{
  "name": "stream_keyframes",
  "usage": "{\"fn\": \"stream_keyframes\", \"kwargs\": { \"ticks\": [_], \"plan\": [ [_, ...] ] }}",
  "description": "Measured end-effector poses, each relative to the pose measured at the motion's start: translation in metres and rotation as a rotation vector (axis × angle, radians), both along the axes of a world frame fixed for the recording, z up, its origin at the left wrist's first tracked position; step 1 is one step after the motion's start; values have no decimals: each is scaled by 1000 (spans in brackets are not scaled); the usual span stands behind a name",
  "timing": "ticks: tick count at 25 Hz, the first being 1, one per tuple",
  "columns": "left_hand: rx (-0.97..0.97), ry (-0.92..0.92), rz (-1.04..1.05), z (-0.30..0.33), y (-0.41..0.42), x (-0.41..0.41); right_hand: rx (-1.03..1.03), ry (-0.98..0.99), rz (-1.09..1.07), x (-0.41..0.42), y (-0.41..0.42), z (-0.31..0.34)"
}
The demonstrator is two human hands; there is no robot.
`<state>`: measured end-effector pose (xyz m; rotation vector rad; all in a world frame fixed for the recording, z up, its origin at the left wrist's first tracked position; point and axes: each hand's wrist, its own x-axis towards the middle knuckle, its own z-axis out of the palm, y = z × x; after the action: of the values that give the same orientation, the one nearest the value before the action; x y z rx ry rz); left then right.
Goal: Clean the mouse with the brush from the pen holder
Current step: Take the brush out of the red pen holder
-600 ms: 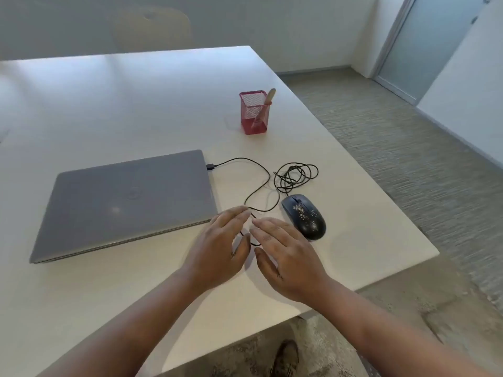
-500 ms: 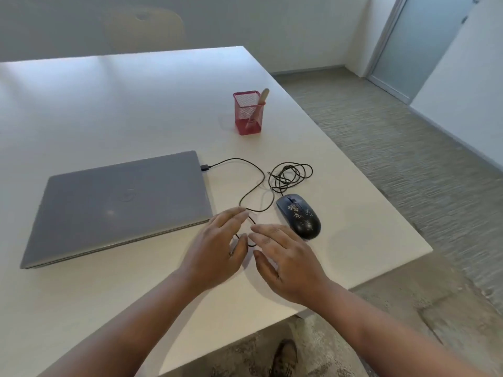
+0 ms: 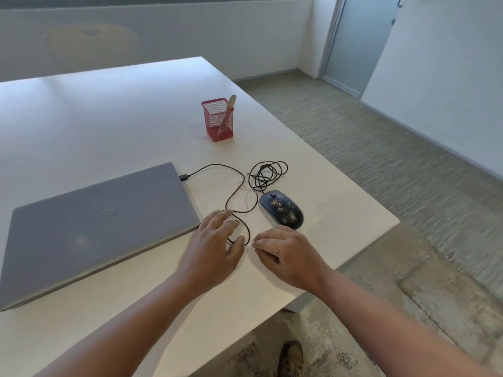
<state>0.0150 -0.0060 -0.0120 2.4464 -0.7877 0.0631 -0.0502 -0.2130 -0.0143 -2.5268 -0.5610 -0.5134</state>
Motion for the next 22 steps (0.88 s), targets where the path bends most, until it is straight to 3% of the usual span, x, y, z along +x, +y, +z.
{"fn": "stream_keyframes", "kwargs": {
  "ticks": [8, 11, 22],
  "plan": [
    [96, -129, 130, 15, -13, 13, -99, -72, 113, 28, -6, 22],
    [153, -79, 204, 26, -22, 39, -55, -132, 80, 73, -18, 44],
    [-106, 19, 304, 47, -47, 197, 192, 60, -192, 261, -49, 112]
  ]
}}
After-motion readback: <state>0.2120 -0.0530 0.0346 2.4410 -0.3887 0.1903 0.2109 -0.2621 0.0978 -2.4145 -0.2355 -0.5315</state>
